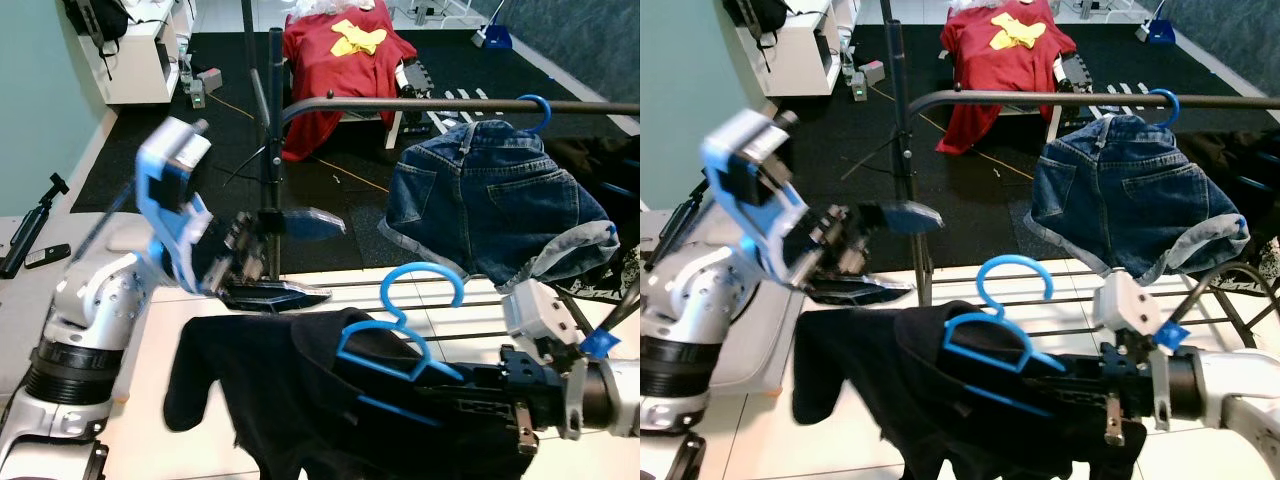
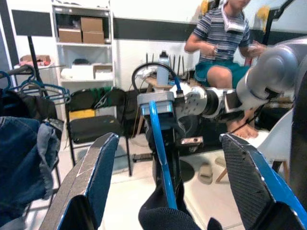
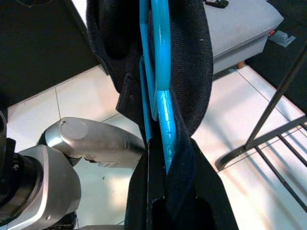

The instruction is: Hang hanger

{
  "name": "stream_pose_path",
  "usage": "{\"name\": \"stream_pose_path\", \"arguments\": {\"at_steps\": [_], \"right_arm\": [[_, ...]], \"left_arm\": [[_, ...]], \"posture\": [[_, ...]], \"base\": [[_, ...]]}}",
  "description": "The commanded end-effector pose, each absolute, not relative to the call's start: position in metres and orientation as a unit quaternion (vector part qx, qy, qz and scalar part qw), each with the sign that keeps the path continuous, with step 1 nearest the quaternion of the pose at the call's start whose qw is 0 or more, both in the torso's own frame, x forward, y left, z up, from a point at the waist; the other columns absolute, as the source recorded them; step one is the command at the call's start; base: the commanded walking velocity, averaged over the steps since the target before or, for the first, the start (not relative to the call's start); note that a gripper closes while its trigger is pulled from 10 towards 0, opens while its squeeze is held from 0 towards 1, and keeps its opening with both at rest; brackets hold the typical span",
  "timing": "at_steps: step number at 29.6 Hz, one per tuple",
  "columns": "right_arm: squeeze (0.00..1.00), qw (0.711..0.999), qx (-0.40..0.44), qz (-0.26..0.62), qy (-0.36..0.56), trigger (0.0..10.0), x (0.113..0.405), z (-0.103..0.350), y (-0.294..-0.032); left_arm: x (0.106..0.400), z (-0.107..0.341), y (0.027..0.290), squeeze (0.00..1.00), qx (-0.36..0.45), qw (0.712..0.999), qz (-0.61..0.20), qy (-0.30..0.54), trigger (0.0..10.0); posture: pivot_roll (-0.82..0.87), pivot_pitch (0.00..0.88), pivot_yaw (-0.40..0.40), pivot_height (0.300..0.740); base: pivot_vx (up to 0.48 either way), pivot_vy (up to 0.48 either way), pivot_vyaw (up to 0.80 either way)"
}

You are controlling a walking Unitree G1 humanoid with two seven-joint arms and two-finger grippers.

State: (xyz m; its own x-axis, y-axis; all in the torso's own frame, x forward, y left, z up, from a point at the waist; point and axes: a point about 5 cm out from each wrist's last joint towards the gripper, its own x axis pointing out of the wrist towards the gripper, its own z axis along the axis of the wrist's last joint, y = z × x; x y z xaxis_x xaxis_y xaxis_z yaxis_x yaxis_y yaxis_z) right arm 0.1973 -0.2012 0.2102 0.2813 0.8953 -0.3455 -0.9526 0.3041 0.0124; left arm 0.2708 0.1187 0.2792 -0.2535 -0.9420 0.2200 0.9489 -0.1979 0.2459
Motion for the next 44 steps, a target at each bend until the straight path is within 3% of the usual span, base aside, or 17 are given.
{"name": "stream_pose_path", "arguments": {"at_steps": [1, 20, 26, 37, 38, 39, 40, 43, 44], "right_arm": [[0.0, 0.785, -0.099, 0.596, 0.137, 0.0, 0.196, 0.211, -0.193], [0.0, 0.778, -0.106, 0.601, 0.151, 0.0, 0.198, 0.204, -0.186], [0.0, 0.779, -0.114, 0.594, 0.168, 0.0, 0.199, 0.199, -0.188], [0.0, 0.781, -0.126, 0.581, 0.192, 0.0, 0.2, 0.191, -0.191], [0.0, 0.782, -0.127, 0.579, 0.192, 0.0, 0.2, 0.191, -0.192], [0.0, 0.783, -0.128, 0.578, 0.192, 0.0, 0.201, 0.191, -0.192], [0.0, 0.784, -0.128, 0.577, 0.191, 0.0, 0.201, 0.191, -0.192], [0.0, 0.784, -0.129, 0.576, 0.19, 0.0, 0.202, 0.191, -0.192], [0.0, 0.785, -0.129, 0.576, 0.188, 0.0, 0.203, 0.191, -0.191]], "left_arm": [[0.269, 0.269, 0.111, 0.0, -0.003, 0.61, -0.778, -0.151, 10.0], [0.269, 0.256, 0.086, 0.0, 0.023, 0.636, -0.758, -0.144, 10.0], [0.261, 0.255, 0.081, 0.0, 0.015, 0.62, -0.771, -0.142, 10.0], [0.258, 0.256, 0.077, 0.0, 0.014, 0.619, -0.771, -0.147, 10.0], [0.258, 0.256, 0.077, 0.0, 0.014, 0.618, -0.772, -0.146, 9.1], [0.256, 0.255, 0.076, 0.0, 0.015, 0.616, -0.775, -0.143, 4.0], [0.255, 0.254, 0.074, 0.0, 0.017, 0.614, -0.777, -0.139, 2.3], [0.253, 0.25, 0.071, 0.0, 0.022, 0.612, -0.78, -0.132, 2.0], [0.251, 0.246, 0.066, 0.0, 0.024, 0.611, -0.781, -0.124, 0.7]], "posture": [[-0.1, 0.155, 0.005, 0.74], [-0.1, 0.161, 0.002, 0.74], [-0.1, 0.163, 0.001, 0.74], [-0.1, 0.163, -0.001, 0.74], [-0.1, 0.163, -0.001, 0.74], [-0.1, 0.163, 0.0, 0.74], [-0.1, 0.162, 0.0, 0.74], [-0.1, 0.163, 0.001, 0.74], [-0.1, 0.163, 0.001, 0.74]], "base": [[0.0, 0.0, 0.0], [0.0, 0.0, 0.0], [0.0, 0.0, 0.0], [0.0, 0.0, 0.0], [0.0, 0.0, 0.0], [0.0, 0.0, 0.0], [0.0, 0.0, 0.0], [0.0, 0.0, 0.0], [0.0, 0.0, 0.0]]}}
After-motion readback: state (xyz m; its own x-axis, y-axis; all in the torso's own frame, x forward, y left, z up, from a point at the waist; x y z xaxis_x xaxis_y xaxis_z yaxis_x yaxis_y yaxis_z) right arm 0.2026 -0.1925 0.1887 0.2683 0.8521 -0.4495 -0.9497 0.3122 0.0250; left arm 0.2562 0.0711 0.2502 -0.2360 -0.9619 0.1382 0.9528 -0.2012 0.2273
